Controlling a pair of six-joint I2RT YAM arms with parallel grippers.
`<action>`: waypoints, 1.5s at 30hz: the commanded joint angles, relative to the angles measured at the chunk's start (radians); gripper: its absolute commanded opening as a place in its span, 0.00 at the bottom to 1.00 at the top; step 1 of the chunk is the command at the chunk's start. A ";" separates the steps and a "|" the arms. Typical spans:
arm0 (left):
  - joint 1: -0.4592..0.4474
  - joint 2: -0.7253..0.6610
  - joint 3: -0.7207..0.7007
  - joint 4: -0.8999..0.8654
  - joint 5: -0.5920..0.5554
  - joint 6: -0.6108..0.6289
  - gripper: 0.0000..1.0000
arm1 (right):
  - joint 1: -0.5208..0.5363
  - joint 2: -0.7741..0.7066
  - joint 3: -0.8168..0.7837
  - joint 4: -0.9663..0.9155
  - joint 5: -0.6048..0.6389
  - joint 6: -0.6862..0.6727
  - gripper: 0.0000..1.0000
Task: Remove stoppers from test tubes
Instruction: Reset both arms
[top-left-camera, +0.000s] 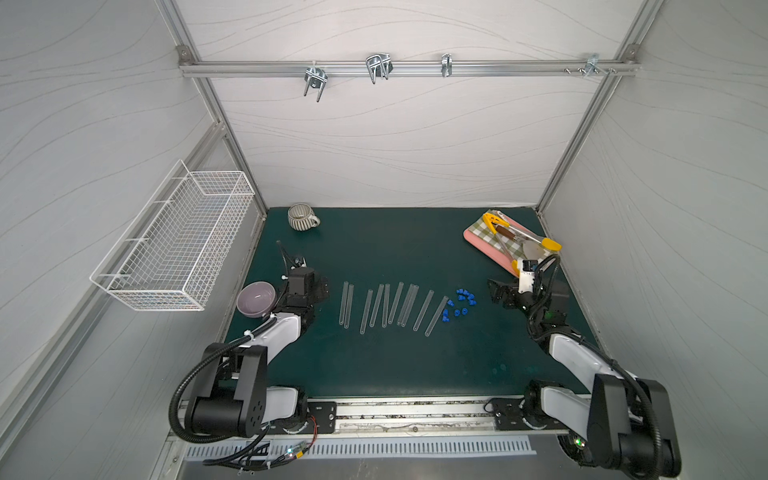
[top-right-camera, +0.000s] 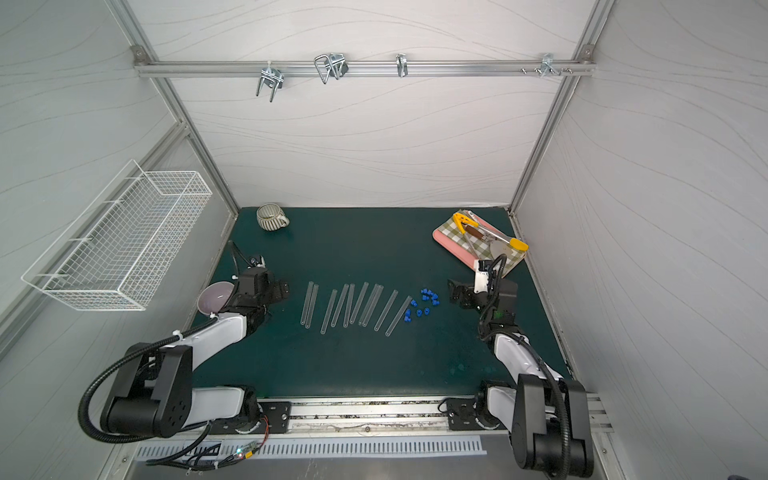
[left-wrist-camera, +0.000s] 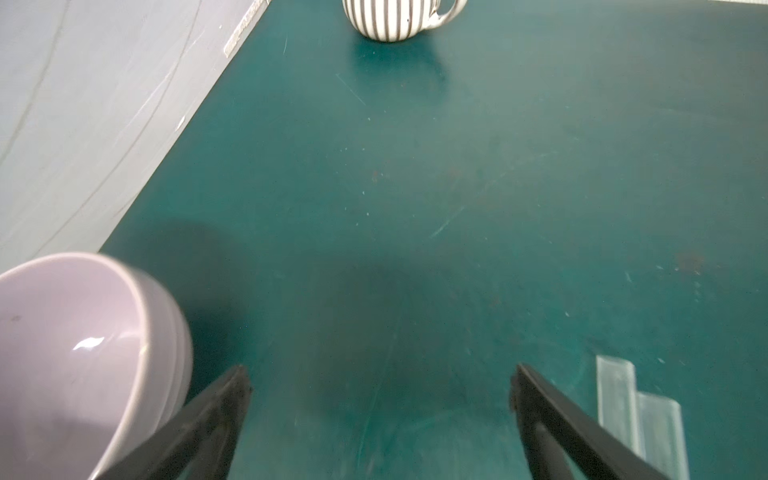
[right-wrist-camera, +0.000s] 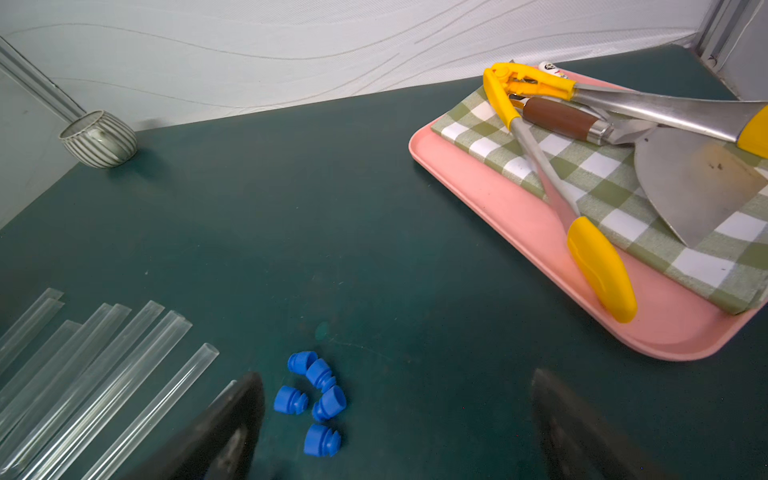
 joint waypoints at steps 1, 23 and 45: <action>0.035 0.050 -0.018 0.298 0.086 0.046 1.00 | -0.015 0.059 -0.026 0.194 0.006 -0.024 0.99; 0.041 0.194 -0.041 0.481 0.154 0.077 1.00 | -0.004 0.416 -0.013 0.566 0.014 0.008 0.99; 0.047 0.194 -0.039 0.474 0.164 0.074 1.00 | 0.080 0.438 0.085 0.394 0.208 -0.029 0.99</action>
